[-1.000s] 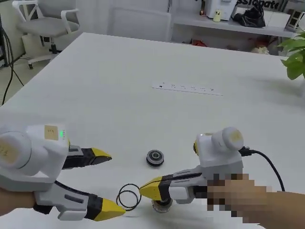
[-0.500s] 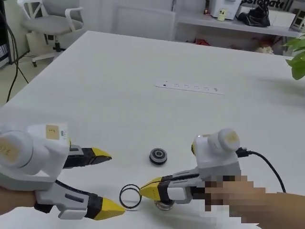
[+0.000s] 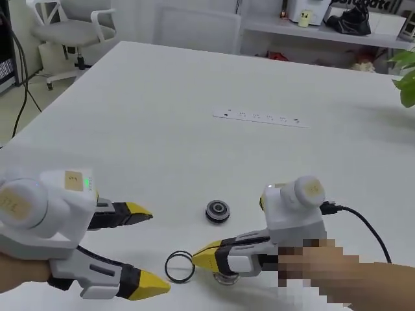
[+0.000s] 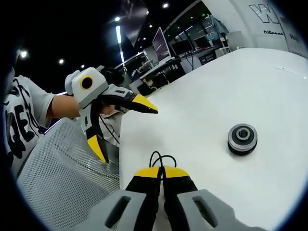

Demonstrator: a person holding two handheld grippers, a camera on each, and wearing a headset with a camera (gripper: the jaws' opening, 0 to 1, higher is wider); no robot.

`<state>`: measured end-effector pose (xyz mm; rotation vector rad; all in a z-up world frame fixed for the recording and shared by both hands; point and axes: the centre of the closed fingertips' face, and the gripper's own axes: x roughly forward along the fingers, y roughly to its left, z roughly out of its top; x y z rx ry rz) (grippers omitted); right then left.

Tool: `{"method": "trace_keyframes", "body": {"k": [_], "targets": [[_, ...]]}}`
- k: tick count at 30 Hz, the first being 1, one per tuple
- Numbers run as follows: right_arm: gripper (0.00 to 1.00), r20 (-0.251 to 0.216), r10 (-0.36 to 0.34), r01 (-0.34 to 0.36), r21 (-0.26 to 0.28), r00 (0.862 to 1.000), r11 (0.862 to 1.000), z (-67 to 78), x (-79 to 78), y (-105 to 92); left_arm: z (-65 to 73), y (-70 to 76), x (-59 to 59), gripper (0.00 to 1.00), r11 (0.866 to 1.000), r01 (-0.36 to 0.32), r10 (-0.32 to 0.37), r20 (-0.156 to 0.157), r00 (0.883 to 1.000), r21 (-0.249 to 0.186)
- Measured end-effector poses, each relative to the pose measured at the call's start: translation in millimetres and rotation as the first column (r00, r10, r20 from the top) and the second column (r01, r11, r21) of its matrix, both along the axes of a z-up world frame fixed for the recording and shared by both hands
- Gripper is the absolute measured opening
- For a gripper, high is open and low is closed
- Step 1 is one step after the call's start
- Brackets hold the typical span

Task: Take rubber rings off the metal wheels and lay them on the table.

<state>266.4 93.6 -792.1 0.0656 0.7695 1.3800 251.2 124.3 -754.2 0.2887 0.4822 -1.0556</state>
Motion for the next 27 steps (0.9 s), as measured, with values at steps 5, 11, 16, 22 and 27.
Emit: {"method": "trace_keyframes", "body": {"k": [5, 11, 16, 22, 27], "targets": [[0.00, 0.020, 0.001, -0.001, -0.007, 1.000, 1.000, -0.7, 1.9, 1.6, -0.7, 0.0, 0.0, 0.69, 1.000, 0.001, -0.001, -0.002, 1.000, 0.003], [0.02, 0.042, -0.008, 0.009, -0.014, 0.999, 1.000, -2.8, 5.7, 3.5, -2.0, 0.4, 0.5, 0.69, 1.000, 0.001, -0.001, -0.006, 1.000, 0.007], [0.04, 0.049, -0.022, 0.023, -0.016, 0.999, 1.000, -3.1, 10.6, 1.7, -4.0, 1.6, 0.9, 0.69, 1.000, -0.002, 0.002, -0.010, 1.000, 0.011], [0.07, 0.056, -0.045, 0.046, 0.001, 0.997, 0.999, 2.9, 16.3, -3.4, -3.7, 0.7, 2.8, 0.69, 1.000, 0.001, -0.001, -0.011, 1.000, 0.014], [0.08, 0.062, -0.061, 0.060, 0.023, 0.996, 0.998, 13.5, 20.2, -8.0, 1.2, -1.2, 9.0, 0.68, 1.000, -0.001, 0.001, -0.005, 1.000, 0.010]]}}
